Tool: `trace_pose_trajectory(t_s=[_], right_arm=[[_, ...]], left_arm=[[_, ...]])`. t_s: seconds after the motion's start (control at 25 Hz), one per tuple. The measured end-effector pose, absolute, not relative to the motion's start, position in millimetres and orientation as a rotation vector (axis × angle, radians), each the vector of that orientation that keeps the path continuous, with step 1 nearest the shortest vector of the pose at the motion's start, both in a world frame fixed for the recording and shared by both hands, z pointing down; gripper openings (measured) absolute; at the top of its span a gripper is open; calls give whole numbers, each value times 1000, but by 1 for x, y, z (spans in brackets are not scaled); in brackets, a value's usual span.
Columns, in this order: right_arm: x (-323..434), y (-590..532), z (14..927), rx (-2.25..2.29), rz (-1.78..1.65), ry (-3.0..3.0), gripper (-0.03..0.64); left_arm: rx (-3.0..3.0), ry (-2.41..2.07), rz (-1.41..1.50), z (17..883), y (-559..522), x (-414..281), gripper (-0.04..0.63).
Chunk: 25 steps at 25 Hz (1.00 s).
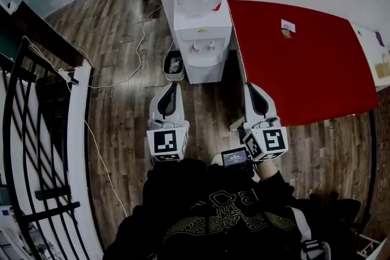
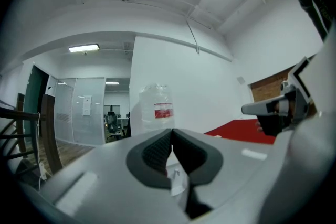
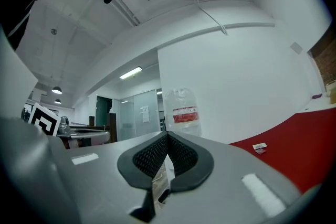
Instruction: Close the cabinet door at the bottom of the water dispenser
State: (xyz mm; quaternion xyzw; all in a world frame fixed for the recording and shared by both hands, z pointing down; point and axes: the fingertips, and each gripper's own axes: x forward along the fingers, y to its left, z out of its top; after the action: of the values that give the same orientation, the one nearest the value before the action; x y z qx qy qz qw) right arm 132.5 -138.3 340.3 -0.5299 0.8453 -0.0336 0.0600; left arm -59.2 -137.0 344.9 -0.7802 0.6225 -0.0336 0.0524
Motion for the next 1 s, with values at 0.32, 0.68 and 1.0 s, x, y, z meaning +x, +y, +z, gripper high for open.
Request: trace_pose_trajectory(t_s=[0.32, 0.68, 1.0], right_arm=[[95, -205, 384, -1601, -146, 2636, -2], [59, -263, 426, -1726, -189, 2690, -2], [45, -270, 380, -1722, -79, 2628, -2]], left_arm=[[-2415, 1955, -120, 382, -188, -82, 6], [-2473, 1985, -104, 422, -242, -123, 6], [-2536, 1889, -49, 397, -256, -129, 6]])
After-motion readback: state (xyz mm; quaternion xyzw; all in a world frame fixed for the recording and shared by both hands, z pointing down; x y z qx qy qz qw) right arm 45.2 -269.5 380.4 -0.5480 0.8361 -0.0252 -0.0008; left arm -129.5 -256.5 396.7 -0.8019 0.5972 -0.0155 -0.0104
